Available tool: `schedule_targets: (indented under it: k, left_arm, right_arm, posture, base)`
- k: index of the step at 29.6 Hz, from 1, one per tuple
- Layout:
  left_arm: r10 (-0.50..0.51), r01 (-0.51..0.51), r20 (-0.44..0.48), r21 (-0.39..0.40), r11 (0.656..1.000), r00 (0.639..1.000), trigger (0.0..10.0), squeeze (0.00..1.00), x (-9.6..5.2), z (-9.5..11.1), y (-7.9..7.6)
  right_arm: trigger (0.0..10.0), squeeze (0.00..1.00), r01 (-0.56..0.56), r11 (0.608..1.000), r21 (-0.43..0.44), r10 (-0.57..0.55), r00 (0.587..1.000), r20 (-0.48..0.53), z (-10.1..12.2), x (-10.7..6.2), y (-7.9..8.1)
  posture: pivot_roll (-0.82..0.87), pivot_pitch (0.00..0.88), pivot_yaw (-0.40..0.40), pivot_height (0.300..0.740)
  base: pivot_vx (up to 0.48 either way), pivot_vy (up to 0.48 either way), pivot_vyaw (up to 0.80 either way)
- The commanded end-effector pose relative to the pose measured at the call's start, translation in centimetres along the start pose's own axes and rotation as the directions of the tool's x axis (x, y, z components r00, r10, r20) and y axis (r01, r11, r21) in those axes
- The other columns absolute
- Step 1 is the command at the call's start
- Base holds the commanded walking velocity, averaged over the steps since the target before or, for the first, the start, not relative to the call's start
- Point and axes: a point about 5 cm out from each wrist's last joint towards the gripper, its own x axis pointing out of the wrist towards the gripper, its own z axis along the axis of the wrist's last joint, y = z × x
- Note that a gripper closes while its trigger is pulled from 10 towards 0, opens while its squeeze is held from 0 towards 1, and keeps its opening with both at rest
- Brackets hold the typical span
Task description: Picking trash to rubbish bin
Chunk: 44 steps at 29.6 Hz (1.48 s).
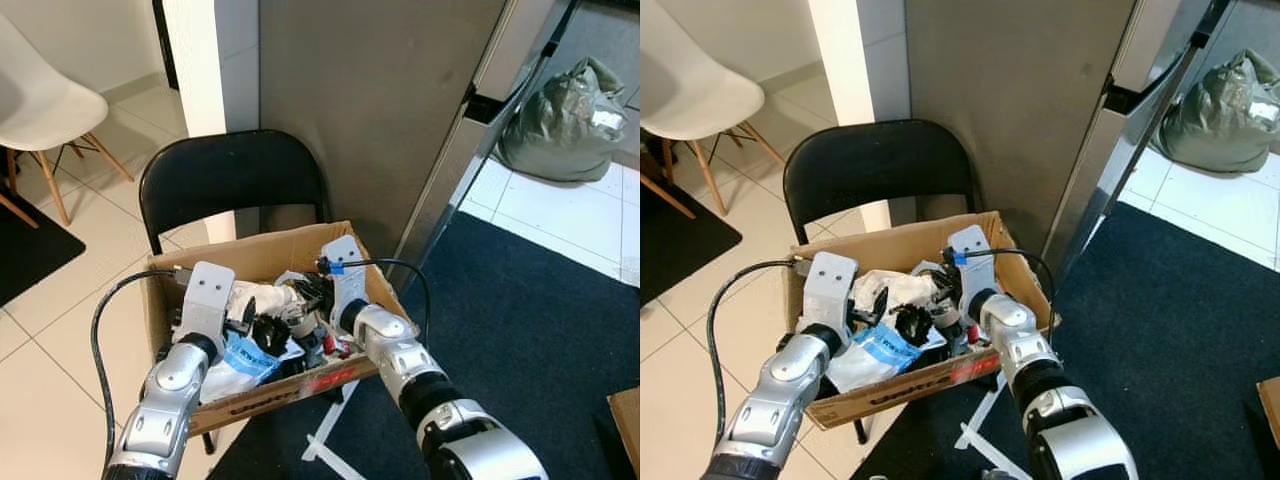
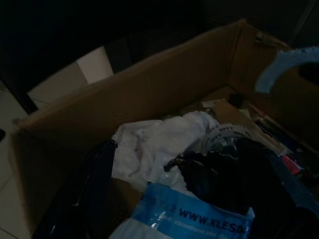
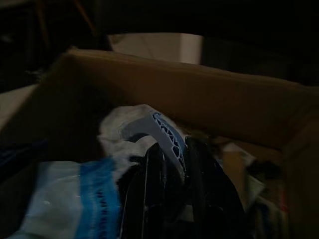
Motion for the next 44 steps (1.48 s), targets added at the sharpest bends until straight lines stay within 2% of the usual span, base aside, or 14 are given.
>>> schedule_targets:
  k: [1, 9, 15, 23, 24, 29, 30, 31, 32, 34, 36, 39, 42, 44]
  left_arm:
    - [-0.002, 0.002, -0.001, 0.010, 1.000, 1.000, 10.0, 0.00, -0.3, -0.2, -0.2]
    - [-0.013, 0.013, 0.009, 0.001, 1.000, 1.000, 10.0, 0.00, -0.5, -0.3, -0.3]
    - [-0.098, 0.098, 0.081, 0.011, 0.995, 0.992, 10.0, 0.00, -0.8, 0.6, -1.3]
    - [-0.102, 0.101, 0.099, 0.005, 0.995, 0.990, 10.0, 0.00, -0.8, 1.0, -1.5]
    - [-0.103, 0.102, 0.099, 0.006, 0.995, 0.990, 10.0, 0.00, -0.8, 1.0, -1.5]
    - [-0.105, 0.104, 0.100, 0.010, 0.994, 0.989, 10.0, 0.00, -0.9, 1.0, -1.4]
    - [-0.093, 0.092, 0.100, 0.016, 0.996, 0.991, 10.0, 0.00, -0.8, 1.0, -1.3]
    - [-0.085, 0.084, 0.106, 0.015, 0.996, 0.991, 10.0, 0.00, -0.8, 1.1, -1.2]
    - [-0.085, 0.084, 0.106, 0.015, 0.996, 0.991, 10.0, 0.00, -0.8, 1.1, -1.2]
    - [-0.069, 0.071, 0.118, -0.020, 0.997, 0.991, 10.0, 0.00, -0.8, 1.2, -0.9]
    - [-0.016, 0.024, 0.124, -0.068, 0.997, 0.992, 10.0, 0.00, -1.0, 1.4, -0.2]
    - [0.054, -0.045, 0.103, -0.084, 0.995, 0.993, 10.0, 0.00, -1.2, 1.1, 0.7]
    - [0.160, -0.152, 0.092, -0.086, 0.985, 0.983, 10.0, 0.00, -1.8, 0.9, 1.9]
    - [0.185, -0.176, 0.091, -0.095, 0.980, 0.978, 10.0, 0.00, -1.9, 0.9, 2.2]
  right_arm:
    - [10.0, 0.00, 0.046, 0.999, 0.001, -0.046, 0.999, -0.023, -0.5, -0.1, -0.3]
    - [10.0, 0.00, 0.132, 0.991, 0.025, -0.131, 0.991, -0.037, -0.7, -0.4, -1.5]
    - [10.0, 0.00, 0.201, 0.978, 0.059, -0.199, 0.979, -0.044, -1.0, -1.0, -3.0]
    - [10.0, 0.00, 0.210, 0.974, 0.081, -0.207, 0.977, -0.049, -1.0, -0.9, -3.0]
    - [10.0, 1.00, 0.207, 0.974, 0.093, -0.204, 0.978, -0.048, -1.0, -0.9, -3.0]
    - [10.0, 1.00, 0.214, 0.973, 0.088, -0.211, 0.977, -0.038, -0.7, -0.7, -3.0]
    - [10.0, 0.00, 0.232, 0.956, 0.180, -0.235, 0.972, -0.002, -0.2, -0.8, -3.4]
    - [10.0, 0.00, 0.242, 0.925, 0.294, -0.263, 0.964, 0.032, 0.2, -0.9, -3.9]
    - [10.0, 0.00, 0.242, 0.925, 0.294, -0.263, 0.964, 0.032, 0.2, -0.9, -3.9]
    - [10.0, 0.00, 0.250, 0.870, 0.424, -0.319, 0.943, 0.098, 0.6, -1.6, -5.2]
    - [10.0, 0.00, 0.265, 0.833, 0.487, -0.390, 0.904, 0.175, 1.0, -2.8, -6.8]
    - [10.0, 0.00, 0.297, 0.824, 0.483, -0.438, 0.874, 0.210, 0.8, -4.3, -8.0]
    - [10.0, 0.00, 0.366, 0.859, 0.357, -0.461, 0.856, 0.233, -0.2, -6.8, -9.1]
    - [10.0, 0.00, 0.378, 0.873, 0.308, -0.454, 0.860, 0.233, -0.6, -7.6, -9.3]
  posture:
    - [0.07, 0.191, -0.083, 0.740]
    - [0.06, 0.196, -0.082, 0.740]
    - [0.05, 0.193, -0.082, 0.740]
    - [0.05, 0.191, -0.084, 0.740]
    - [0.06, 0.189, -0.082, 0.740]
    - [0.06, 0.187, -0.079, 0.740]
    - [0.06, 0.183, -0.080, 0.740]
    - [0.06, 0.183, -0.080, 0.740]
    - [0.06, 0.183, -0.080, 0.740]
    - [0.06, 0.179, -0.080, 0.740]
    - [0.06, 0.172, -0.077, 0.740]
    - [0.05, 0.170, -0.065, 0.740]
    - [0.03, 0.164, -0.056, 0.740]
    - [0.02, 0.168, -0.054, 0.740]
  base:
    - [0.000, 0.000, 0.00]
    - [0.000, 0.000, 0.00]
    - [0.000, 0.000, 0.00]
    - [0.000, 0.000, 0.00]
    - [0.000, 0.000, 0.00]
    - [0.000, 0.000, 0.00]
    - [0.000, 0.000, 0.00]
    - [0.000, 0.000, 0.00]
    - [0.000, 0.000, 0.00]
    - [0.000, 0.000, 0.00]
    - [0.000, 0.000, 0.00]
    - [0.000, 0.000, 0.00]
    - [0.000, 0.000, 0.00]
    - [0.000, 0.000, 0.00]
